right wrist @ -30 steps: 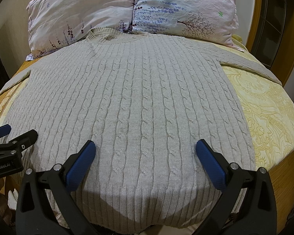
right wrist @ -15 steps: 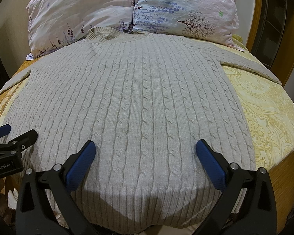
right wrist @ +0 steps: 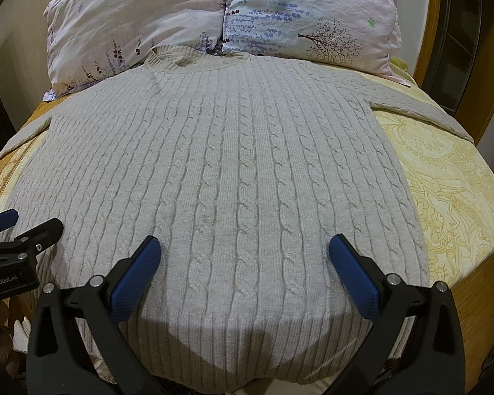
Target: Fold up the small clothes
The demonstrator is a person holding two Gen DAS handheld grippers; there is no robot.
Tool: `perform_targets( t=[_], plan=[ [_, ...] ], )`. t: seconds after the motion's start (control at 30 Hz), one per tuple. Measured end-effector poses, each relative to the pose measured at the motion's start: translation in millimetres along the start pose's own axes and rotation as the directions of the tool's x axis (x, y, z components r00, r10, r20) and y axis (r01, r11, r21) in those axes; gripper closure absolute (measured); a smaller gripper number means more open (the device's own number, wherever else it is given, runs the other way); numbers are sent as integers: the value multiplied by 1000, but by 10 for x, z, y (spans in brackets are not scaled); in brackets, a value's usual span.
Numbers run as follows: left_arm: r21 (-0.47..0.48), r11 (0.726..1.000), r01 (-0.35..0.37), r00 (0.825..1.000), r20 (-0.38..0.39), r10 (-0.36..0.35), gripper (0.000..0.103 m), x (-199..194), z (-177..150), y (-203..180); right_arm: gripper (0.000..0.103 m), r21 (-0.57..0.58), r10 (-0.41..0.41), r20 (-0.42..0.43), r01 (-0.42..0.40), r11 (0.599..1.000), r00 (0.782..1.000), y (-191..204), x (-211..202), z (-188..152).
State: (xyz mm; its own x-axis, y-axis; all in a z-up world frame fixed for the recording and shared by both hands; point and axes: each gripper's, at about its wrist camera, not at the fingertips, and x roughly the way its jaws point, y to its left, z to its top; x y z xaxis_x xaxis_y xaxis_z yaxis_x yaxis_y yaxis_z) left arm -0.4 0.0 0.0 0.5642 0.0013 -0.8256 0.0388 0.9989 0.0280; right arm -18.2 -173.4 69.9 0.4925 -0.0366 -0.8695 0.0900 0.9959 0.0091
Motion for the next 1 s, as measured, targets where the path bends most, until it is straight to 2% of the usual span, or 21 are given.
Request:
perform_targets(
  t=[0.67,0.83,1.0],
  plan=[
    [2,1000,3,1000,-12,-3,1,16,28,-2,2,-37,32,8,-32,999,999,-19,44,50],
    [-17,999,30,999,-28,-30,1,60,135,41,2,-83,71,11,-70,994,997,-37,59,67],
    [-37,997,74,997,-5,-75,1,111,288,88,2,-126,141,11,-139,982,990,-141,100,145]
  ],
)
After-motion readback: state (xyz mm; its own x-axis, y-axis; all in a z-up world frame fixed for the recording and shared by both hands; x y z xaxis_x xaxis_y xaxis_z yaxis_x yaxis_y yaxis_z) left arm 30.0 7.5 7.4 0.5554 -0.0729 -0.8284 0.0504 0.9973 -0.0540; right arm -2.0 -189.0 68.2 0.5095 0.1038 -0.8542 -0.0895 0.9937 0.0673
